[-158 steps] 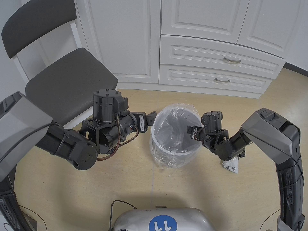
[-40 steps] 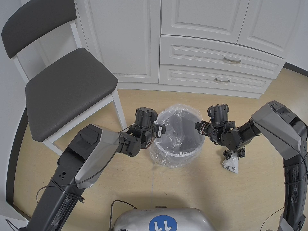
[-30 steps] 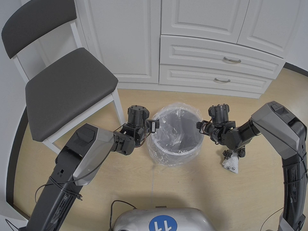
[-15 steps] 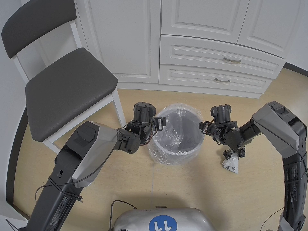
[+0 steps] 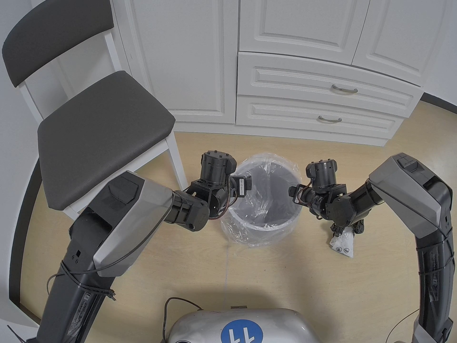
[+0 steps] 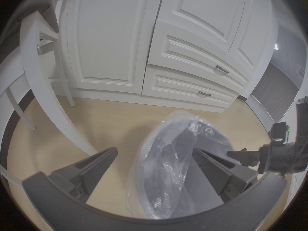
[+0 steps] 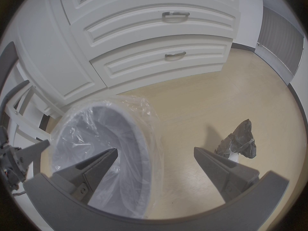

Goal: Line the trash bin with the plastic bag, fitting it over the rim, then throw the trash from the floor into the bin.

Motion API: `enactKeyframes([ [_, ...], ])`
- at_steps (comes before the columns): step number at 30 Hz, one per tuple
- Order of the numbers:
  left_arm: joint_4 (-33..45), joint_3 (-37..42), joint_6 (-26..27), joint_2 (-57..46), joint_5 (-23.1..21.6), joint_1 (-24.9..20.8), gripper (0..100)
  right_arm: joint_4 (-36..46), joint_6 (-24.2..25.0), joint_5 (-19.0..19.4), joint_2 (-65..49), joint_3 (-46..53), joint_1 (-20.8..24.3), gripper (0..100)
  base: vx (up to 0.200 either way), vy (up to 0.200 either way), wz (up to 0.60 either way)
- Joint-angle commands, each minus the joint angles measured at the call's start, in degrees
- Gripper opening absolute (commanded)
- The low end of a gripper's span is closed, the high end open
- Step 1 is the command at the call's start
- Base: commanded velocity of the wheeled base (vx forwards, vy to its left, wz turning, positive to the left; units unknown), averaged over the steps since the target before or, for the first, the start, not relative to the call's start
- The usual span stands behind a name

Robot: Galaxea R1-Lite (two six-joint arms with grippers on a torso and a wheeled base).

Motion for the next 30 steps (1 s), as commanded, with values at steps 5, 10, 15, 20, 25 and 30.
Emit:
enactKeyframes([
  [5, -9.13, 14.06, 0.07, -7.05, 0.10, 0.18, 100, 1.18, -0.81, 0.01, 5.16, -2.17, -1.08, 100, 0.000, 0.000, 0.00],
  [10, -11.51, 17.40, 0.07, -8.54, 0.10, 0.27, 100, 2.67, -2.39, -0.52, 4.99, -2.17, -2.05, 100, 0.000, 0.000, 0.00],
  [15, -11.95, 18.02, -0.01, -8.90, 0.01, 0.27, 100, 2.76, -2.39, -0.78, 4.11, -1.64, -1.43, 100, 0.000, 0.000, 0.00],
  [20, -11.95, 17.93, -0.01, -8.90, 0.01, 0.18, 100, 2.14, -1.25, -0.17, 3.23, -2.08, -1.08, 100, 0.000, 0.000, 0.00],
  [25, -11.95, 18.02, -0.28, -8.81, 0.01, 0.27, 100, 2.06, 3.76, 1.24, 3.14, -3.93, 0.15, 100, 0.000, 0.000, 0.00],
  [30, -11.95, 18.02, -0.89, -8.81, 0.01, 0.27, 100, 1.44, 6.66, 0.71, 8.15, -9.90, 0.50, 100, 0.000, 0.000, 0.00],
])
